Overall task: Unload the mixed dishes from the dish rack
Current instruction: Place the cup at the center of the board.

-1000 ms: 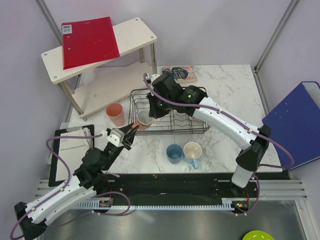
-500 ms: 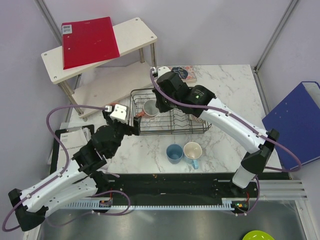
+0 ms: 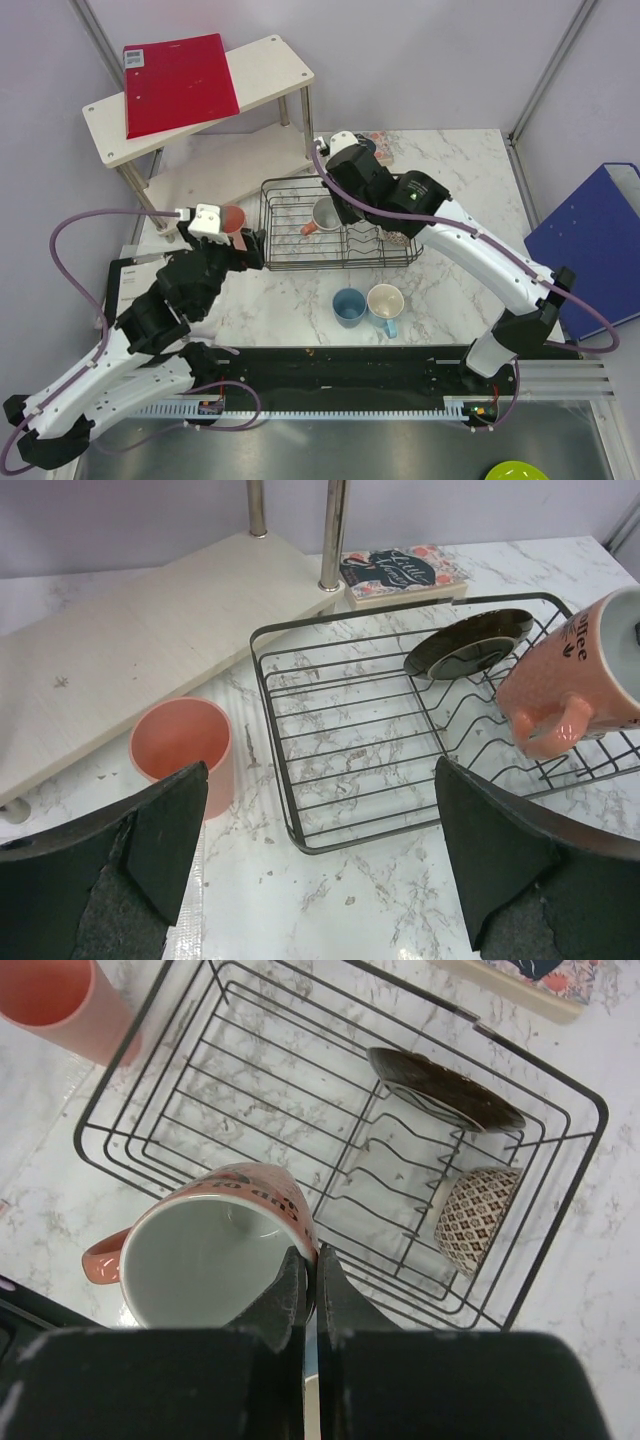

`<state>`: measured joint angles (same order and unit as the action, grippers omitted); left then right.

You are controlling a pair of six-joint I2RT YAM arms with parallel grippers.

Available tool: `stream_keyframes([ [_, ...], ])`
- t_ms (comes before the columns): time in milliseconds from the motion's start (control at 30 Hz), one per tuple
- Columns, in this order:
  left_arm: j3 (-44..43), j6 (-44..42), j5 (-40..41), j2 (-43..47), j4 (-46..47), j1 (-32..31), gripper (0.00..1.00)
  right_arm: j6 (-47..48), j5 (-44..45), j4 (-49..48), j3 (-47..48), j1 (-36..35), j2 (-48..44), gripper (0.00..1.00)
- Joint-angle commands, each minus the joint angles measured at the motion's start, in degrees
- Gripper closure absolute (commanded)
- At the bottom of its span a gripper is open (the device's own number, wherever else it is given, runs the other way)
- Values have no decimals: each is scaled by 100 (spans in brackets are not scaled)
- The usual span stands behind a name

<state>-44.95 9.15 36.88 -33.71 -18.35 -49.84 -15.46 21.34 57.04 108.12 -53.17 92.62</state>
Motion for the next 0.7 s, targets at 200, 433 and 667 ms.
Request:
stream_keyframes([
  [200,-2139,1019,-1050,-1557,-2092,19,1,140,388,115,61,-448,63,100],
  [433,-2703,1414,-4,-1789,-2375,19,1,-27,2,-87,87,-958,362,100],
  [667,-2861,2106,1514,-1516,-3005,378,1,-45,-508,-509,245,-1442,660,100],
])
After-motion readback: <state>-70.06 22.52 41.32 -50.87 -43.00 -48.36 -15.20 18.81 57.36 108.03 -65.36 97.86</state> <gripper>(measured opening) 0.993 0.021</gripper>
